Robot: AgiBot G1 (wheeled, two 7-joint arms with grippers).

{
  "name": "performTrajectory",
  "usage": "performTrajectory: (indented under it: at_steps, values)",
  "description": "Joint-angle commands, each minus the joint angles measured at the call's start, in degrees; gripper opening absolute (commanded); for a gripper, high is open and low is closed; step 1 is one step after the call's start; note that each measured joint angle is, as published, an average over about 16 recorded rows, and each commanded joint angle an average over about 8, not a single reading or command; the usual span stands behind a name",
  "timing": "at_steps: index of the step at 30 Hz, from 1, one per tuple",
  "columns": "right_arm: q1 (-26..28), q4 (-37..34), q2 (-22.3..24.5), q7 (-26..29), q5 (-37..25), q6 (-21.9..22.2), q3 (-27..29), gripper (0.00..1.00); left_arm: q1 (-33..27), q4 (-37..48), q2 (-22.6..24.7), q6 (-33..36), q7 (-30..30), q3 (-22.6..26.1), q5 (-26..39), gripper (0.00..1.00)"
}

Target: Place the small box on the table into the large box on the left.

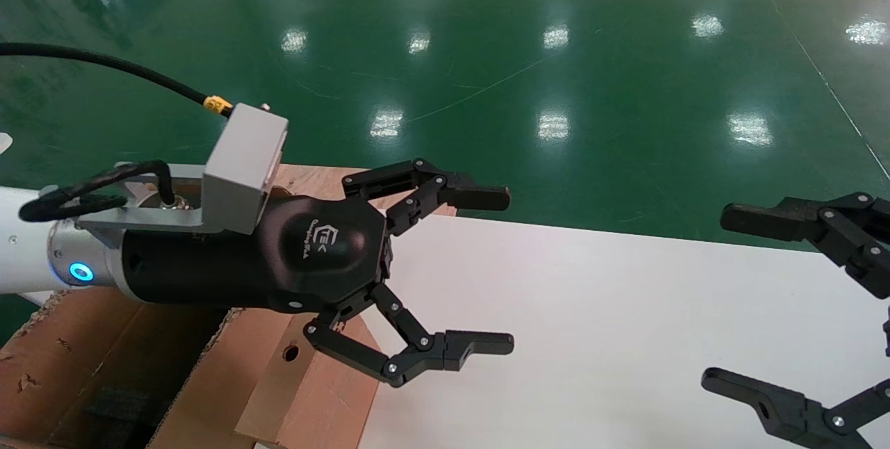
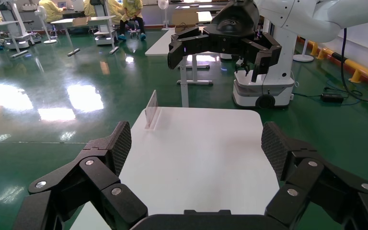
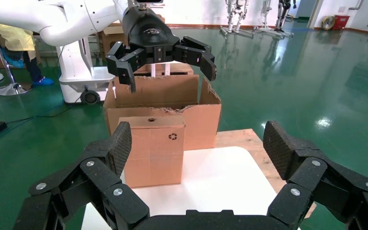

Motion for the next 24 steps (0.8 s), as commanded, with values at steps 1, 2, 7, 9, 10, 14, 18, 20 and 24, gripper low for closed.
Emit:
performTrajectory:
  at_steps: [1,2,7,9,10,14,18,20,24]
  values:
    - [0.0,0.0,0.0,0.0,0.0,0.0,0.0,1.00,0.0,0.0,0.0,0.0,0.0,0.0,0.0,1.00]
    - [0.0,0.0,0.0,0.0,0.0,0.0,0.0,1.00,0.0,0.0,0.0,0.0,0.0,0.0,0.0,1.00]
    - [0.0,0.0,0.0,0.0,0.0,0.0,0.0,1.00,0.0,0.0,0.0,0.0,0.0,0.0,0.0,1.00]
    - [0.0,0.0,0.0,0.0,0.0,0.0,0.0,1.00,0.0,0.0,0.0,0.0,0.0,0.0,0.0,1.00]
    - [0.0,0.0,0.0,0.0,0.0,0.0,0.0,1.00,0.0,0.0,0.0,0.0,0.0,0.0,0.0,1.00]
    - [0.0,0.0,0.0,0.0,0.0,0.0,0.0,1.00,0.0,0.0,0.0,0.0,0.0,0.0,0.0,1.00]
    - [0.0,0.0,0.0,0.0,0.0,0.0,0.0,1.00,0.0,0.0,0.0,0.0,0.0,0.0,0.0,1.00]
    - [0.0,0.0,0.0,0.0,0.0,0.0,0.0,1.00,0.0,0.0,0.0,0.0,0.0,0.0,0.0,1.00]
    - [0.0,0.0,0.0,0.0,0.0,0.0,0.0,1.00,0.0,0.0,0.0,0.0,0.0,0.0,0.0,1.00]
